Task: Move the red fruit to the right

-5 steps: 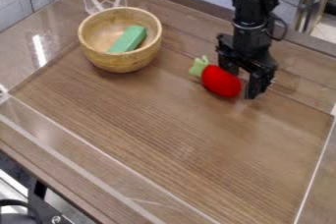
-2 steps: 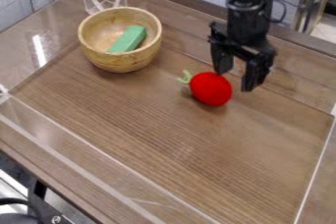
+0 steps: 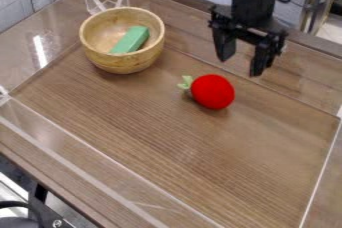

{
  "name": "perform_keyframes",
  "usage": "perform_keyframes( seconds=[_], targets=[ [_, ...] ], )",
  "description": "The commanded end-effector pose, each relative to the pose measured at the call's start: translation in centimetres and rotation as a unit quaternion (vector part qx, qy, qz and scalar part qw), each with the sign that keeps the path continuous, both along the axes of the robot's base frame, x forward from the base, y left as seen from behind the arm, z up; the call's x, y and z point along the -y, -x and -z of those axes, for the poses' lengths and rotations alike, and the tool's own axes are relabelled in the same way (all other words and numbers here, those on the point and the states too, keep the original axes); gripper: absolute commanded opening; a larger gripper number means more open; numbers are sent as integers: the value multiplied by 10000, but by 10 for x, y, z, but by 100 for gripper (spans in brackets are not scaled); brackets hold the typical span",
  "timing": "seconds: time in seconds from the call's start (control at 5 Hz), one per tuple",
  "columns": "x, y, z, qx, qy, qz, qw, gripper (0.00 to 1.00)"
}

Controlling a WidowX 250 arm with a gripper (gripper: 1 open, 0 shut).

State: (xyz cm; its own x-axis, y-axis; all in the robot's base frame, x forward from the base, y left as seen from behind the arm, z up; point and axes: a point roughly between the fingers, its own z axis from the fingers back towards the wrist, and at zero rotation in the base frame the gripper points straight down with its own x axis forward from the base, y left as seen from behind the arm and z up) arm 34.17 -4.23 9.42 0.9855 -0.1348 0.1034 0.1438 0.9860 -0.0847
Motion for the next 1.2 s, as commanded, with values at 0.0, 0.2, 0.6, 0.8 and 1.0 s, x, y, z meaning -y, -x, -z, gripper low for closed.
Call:
perform_keyframes(
  seconds=[0.0,0.2,0.6,0.8,1.0],
  targets=[
    [-6,-5,-35,575,24,-195,9982,100],
    [-13,1,-33,583,12,-314,9978,100],
    [-6,8,-19,555,-6,-366,9978,100],
    [-17,8,-28,570,5,-421,9975,100],
    [-34,8,-44,659,8,-532,9964,100]
  ],
)
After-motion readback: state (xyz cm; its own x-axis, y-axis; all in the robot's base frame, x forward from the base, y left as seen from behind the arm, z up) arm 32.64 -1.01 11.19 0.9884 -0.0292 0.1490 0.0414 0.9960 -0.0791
